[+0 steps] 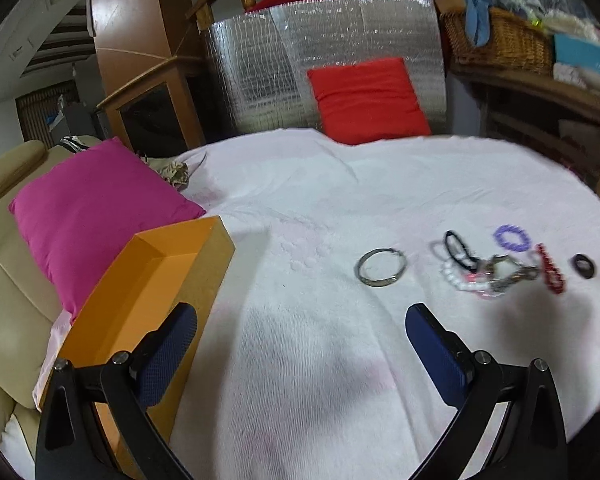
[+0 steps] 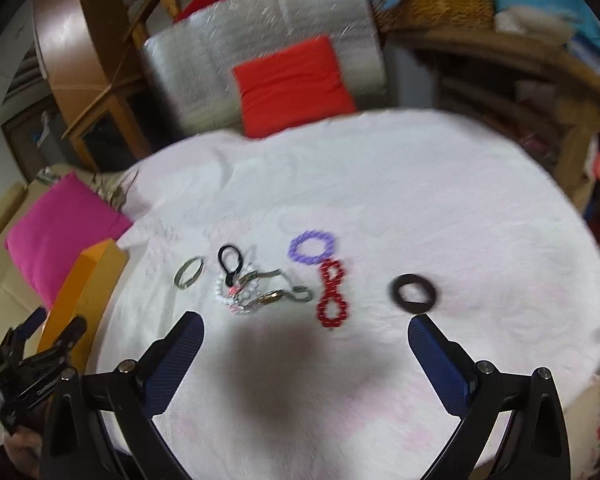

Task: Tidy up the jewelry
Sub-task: 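Grasp the silver watch with the left tool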

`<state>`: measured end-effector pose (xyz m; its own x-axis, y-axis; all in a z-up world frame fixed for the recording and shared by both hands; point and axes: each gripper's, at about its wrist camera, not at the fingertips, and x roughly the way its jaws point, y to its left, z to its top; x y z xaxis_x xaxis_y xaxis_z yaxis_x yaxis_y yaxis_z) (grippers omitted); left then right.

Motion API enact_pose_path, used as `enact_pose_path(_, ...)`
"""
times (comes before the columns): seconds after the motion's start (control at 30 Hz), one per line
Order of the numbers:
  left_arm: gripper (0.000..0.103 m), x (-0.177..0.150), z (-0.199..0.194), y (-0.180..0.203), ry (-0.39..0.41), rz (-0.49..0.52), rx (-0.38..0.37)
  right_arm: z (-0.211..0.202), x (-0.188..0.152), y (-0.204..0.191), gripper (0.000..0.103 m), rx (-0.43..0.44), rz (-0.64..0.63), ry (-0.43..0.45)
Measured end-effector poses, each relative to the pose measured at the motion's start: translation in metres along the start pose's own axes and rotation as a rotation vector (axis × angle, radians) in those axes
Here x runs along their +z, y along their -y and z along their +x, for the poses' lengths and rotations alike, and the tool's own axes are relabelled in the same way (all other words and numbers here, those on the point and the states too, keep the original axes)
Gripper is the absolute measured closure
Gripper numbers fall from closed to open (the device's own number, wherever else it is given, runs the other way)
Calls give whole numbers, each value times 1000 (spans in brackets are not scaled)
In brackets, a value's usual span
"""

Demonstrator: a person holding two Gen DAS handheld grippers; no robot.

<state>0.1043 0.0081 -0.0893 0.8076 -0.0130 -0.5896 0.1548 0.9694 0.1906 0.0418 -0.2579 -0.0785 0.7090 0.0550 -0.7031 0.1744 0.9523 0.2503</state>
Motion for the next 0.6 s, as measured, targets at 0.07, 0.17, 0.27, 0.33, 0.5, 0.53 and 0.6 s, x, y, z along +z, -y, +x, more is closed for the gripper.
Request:
enact_pose_path(0.07,0,2,15,3,-29,-10,-30,11,4,7,8,10,17,-3)
enact_pose_path(0.17,0,4,30,15,-55,-10,-110,21,6,40,11,38,163,-9)
enact_pose_path(0.27,0,11,39,34,-51,21,-190,21,8,74,17,45,289,-6)
enact_pose_path(0.33,0,17,44,52,-56,49,-247,20,8,91,18,58,352,5)
enact_pose_path(0.5,0,30,54,101,-78,115,-384,25,13,109,18,50,383,-23)
enact_pose_path(0.53,0,31,58,109,-87,128,-418,26,14,112,18,49,387,-26)
enact_pose_path(0.6,0,32,64,122,-102,154,-455,26,17,118,18,47,399,-27)
